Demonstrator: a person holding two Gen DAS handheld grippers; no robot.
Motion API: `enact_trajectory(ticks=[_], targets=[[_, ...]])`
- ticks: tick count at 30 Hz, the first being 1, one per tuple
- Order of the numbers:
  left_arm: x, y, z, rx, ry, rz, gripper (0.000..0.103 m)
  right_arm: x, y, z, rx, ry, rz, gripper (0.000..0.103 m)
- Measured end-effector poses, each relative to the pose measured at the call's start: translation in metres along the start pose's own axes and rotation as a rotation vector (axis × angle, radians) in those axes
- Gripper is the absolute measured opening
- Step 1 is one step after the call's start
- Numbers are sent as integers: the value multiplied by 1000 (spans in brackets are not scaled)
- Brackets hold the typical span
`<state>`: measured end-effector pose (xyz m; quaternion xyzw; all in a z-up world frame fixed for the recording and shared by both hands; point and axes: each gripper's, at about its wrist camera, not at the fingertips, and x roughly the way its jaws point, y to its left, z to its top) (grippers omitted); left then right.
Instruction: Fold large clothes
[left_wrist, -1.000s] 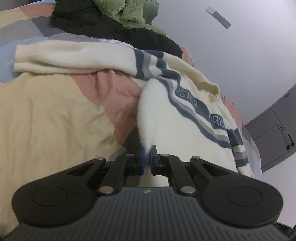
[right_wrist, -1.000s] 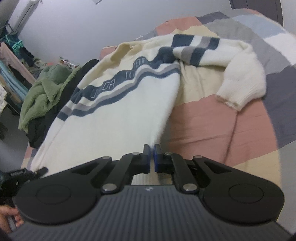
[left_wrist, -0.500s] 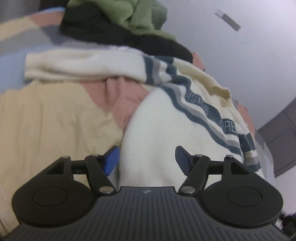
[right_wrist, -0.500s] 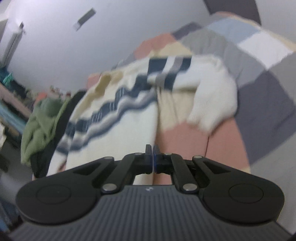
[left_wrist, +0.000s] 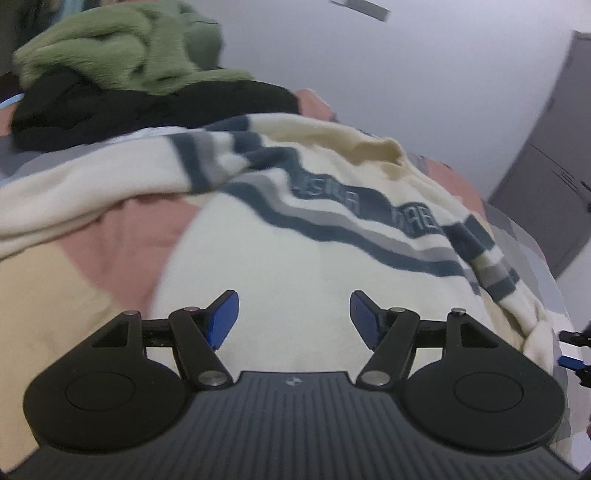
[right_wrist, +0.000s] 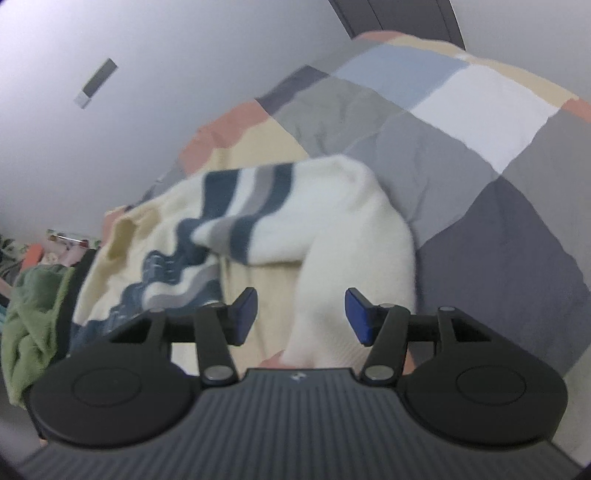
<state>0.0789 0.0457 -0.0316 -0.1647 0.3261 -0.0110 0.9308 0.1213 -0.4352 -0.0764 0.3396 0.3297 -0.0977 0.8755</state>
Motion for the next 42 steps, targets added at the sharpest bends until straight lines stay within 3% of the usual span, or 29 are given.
enact_trajectory(ticks=[6,9,12,18,20,22,23,24,25,28,33,38,42], targets=[[30,-24,-3,158,-12,-16,72,38,15,-14,-181,74,-52,56],[44,-26,-11,183,4,-43,72,53,23,-25,-278,102,-72,56],[59,-25,-17,221,34,-24,72,63,30,-35,-329,105,-118,63],[70,-10,-22,178,85,-27,72,78,51,-60,-586,90,-238,63],[71,-9,-20,172,79,-25,72,76,48,-60,-579,70,-251,52],[72,-8,-19,166,78,-26,72,72,45,-56,-546,44,-279,25],[71,-8,-19,163,77,-27,72,68,42,-52,-522,31,-288,23],[70,-8,-19,161,75,-31,72,65,40,-50,-495,25,-278,11],[69,-8,-18,158,73,-34,72,59,36,-44,-461,3,-290,8],[63,-7,-17,146,61,-54,72,39,29,-24,-431,-79,-342,8],[54,-1,-14,123,39,-83,72,-11,31,29,-354,-235,-335,7],[53,14,-6,42,34,-102,72,-74,58,86,-312,-350,-256,7],[52,26,3,-8,21,-113,72,-114,109,114,-344,-419,-161,7]])
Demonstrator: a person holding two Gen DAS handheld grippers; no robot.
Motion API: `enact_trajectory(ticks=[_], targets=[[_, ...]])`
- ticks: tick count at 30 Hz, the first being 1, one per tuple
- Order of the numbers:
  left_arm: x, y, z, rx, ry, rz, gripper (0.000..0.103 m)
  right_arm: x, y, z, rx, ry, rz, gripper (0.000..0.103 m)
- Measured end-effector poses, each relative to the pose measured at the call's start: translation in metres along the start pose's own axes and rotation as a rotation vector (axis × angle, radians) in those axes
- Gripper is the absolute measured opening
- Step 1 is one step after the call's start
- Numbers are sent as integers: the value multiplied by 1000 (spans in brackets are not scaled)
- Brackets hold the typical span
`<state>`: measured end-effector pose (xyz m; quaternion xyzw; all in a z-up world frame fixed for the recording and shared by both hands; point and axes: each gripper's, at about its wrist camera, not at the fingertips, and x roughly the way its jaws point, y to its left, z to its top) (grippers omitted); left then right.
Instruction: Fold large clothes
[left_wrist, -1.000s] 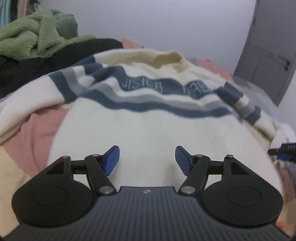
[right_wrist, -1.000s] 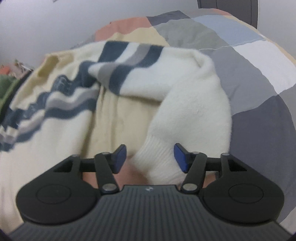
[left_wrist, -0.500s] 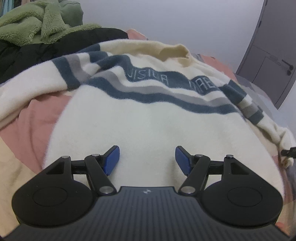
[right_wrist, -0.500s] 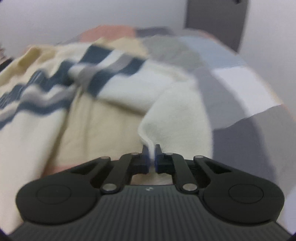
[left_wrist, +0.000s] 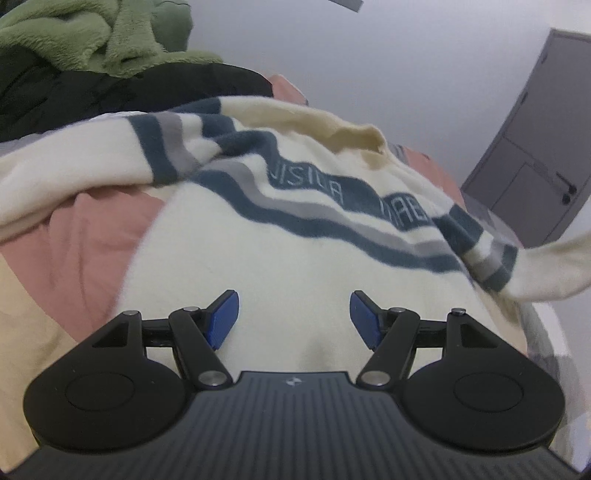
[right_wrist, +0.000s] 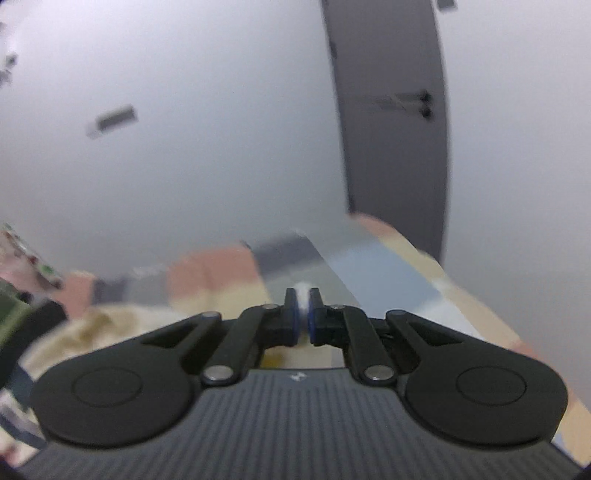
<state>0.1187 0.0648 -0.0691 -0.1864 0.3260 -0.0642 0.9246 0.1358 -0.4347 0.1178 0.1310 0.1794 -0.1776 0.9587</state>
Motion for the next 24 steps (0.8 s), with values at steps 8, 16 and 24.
enact_trajectory(ticks=[8,16,24], targets=[[-13,32,17,-126,-44,-31,71,-53,133,51,-143,-87,279,7],[-48,63,36,-142,-176,17,71,-60,260,-14,-265,10,636,7],[-58,103,46,-250,-232,57,71,-28,331,-131,-336,248,738,10]])
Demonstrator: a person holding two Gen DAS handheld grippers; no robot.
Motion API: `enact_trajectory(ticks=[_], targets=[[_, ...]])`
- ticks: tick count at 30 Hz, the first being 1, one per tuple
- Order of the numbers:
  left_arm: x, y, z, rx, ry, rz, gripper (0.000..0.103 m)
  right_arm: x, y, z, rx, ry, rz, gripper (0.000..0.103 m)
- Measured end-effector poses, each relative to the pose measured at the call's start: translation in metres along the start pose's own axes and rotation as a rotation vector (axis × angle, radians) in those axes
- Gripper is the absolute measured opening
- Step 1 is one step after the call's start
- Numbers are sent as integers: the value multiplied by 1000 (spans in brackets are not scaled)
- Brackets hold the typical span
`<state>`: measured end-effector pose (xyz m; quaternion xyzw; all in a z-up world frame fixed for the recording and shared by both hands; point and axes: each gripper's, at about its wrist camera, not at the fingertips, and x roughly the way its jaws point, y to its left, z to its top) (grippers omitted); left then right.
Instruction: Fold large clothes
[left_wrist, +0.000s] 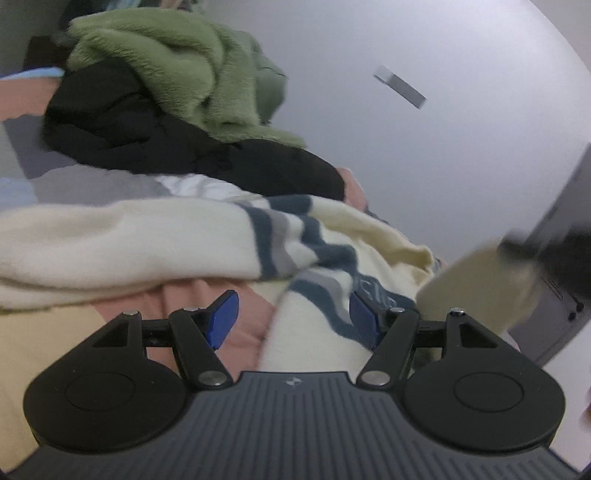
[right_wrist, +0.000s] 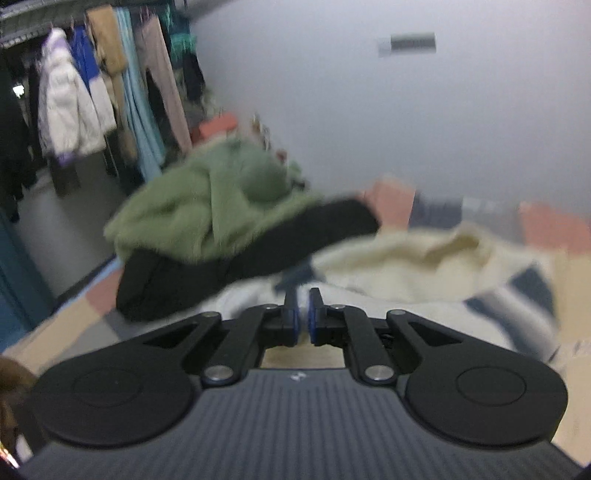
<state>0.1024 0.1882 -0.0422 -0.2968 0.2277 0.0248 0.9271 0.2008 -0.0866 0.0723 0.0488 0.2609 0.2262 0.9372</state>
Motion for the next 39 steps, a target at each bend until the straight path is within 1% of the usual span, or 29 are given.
enact_trajectory(ticks=[2,5,6,7,9,12,14,15,16,19,22,24,27,30,33,35,36,37,39], targets=[[3,5,1,-21,6,3,71,21,0,-19,10,52,5,10],[7,2,-2,-2,10,8,71,39,-9,-34,38,102,27,11],[8,0,-3,9,11,5,71,45,-10,-37,47,117,37,22],[10,-3,-4,17,10,0,72,46,-16,-39,57,133,49,42],[12,-7,-6,29,11,-12,72,44,-25,-43,71,138,67,57],[15,-15,-10,40,11,-30,72,37,-44,-44,59,105,68,58],[18,-20,-13,47,18,-47,72,33,-67,-43,71,73,30,61],[20,-23,-15,57,23,-53,72,29,-82,-42,82,51,-6,63],[23,-27,-17,72,27,-57,72,26,-95,-41,92,31,-41,63],[34,-40,-22,120,45,-58,72,23,-145,-45,110,-36,-186,63],[47,-54,-29,160,64,-78,72,29,-199,-58,203,-43,-312,63],[55,-62,-35,194,76,-82,72,35,-227,-71,240,-35,-363,64],[68,-68,-44,234,96,-81,72,48,-249,-86,235,-14,-404,64],[79,-70,-49,252,103,-83,72,60,-266,-98,265,-10,-362,63],[87,-71,-53,266,93,-86,72,71,-270,-102,265,-18,-325,64],[91,-71,-54,269,92,-88,72,74,-273,-102,281,-24,-302,55],[91,-70,-55,268,92,-91,72,77,-275,-101,279,-21,-291,42],[92,-71,-56,268,91,-94,72,78,-275,-100,268,-19,-295,24],[92,-71,-57,268,88,-105,72,77,-272,-96,227,-23,-331,16]])
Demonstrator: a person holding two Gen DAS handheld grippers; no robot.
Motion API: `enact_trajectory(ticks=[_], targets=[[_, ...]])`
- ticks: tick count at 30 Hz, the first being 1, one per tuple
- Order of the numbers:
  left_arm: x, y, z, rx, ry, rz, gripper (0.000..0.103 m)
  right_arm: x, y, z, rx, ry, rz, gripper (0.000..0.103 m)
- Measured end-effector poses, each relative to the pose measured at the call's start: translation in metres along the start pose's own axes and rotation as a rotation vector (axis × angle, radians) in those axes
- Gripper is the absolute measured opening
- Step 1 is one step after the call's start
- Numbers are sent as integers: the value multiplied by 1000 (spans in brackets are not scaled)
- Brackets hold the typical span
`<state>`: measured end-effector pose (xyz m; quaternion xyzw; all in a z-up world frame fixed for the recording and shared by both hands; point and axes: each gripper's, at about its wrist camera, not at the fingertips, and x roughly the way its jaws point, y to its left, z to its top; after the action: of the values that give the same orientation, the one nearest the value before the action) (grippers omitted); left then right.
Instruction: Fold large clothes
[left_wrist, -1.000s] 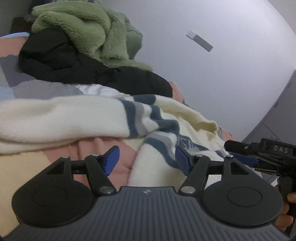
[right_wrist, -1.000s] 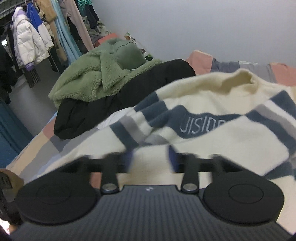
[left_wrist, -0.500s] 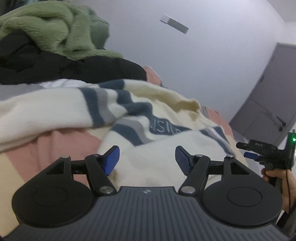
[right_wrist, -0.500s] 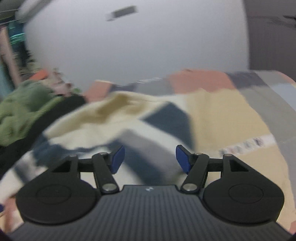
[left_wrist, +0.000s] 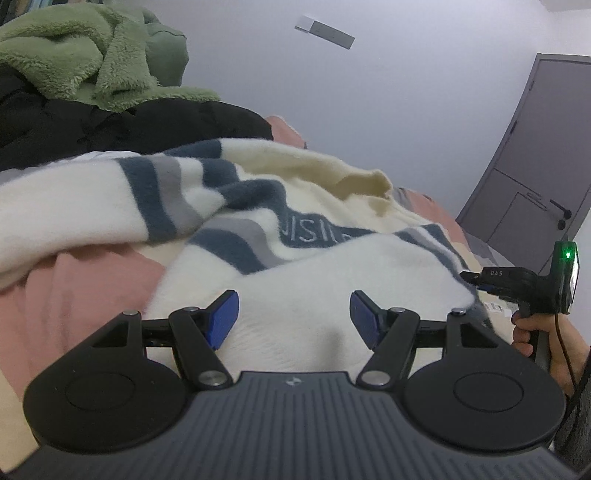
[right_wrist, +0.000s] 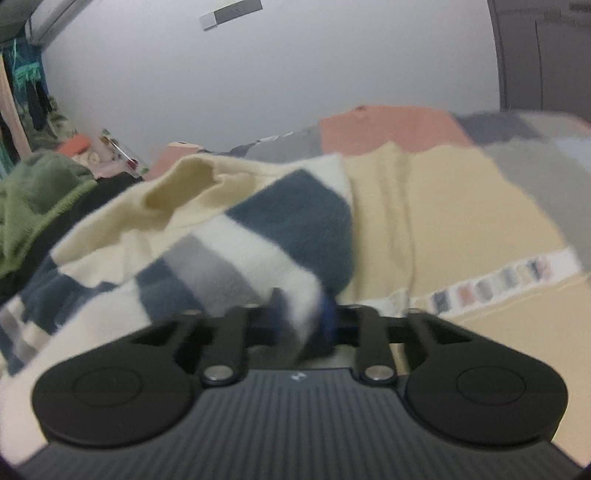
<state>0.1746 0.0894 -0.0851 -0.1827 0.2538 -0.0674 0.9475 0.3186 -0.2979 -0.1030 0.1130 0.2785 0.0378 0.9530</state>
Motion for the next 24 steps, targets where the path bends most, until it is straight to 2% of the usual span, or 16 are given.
enact_trajectory(ticks=[5,6,8,10,12,15,19,24], targets=[[-5,-8,1,32,-16,-35,72,-15,-2,17,16,-63,-61,7],[-4,-10,0,44,-9,-42,72,-14,-3,19,19,-76,-88,3],[2,-13,-4,68,20,-27,72,-6,-7,16,-13,-78,-166,3],[8,-13,-8,76,59,-6,72,6,-20,10,57,9,-136,3],[18,-13,-12,95,116,34,71,8,-28,1,115,40,-126,3],[21,-16,-17,143,130,57,71,-1,-21,-1,84,25,-119,5],[20,-16,-17,128,127,60,71,-25,2,5,37,-48,-70,5],[13,-12,-14,83,118,53,71,-46,52,-12,-85,-50,55,5]])
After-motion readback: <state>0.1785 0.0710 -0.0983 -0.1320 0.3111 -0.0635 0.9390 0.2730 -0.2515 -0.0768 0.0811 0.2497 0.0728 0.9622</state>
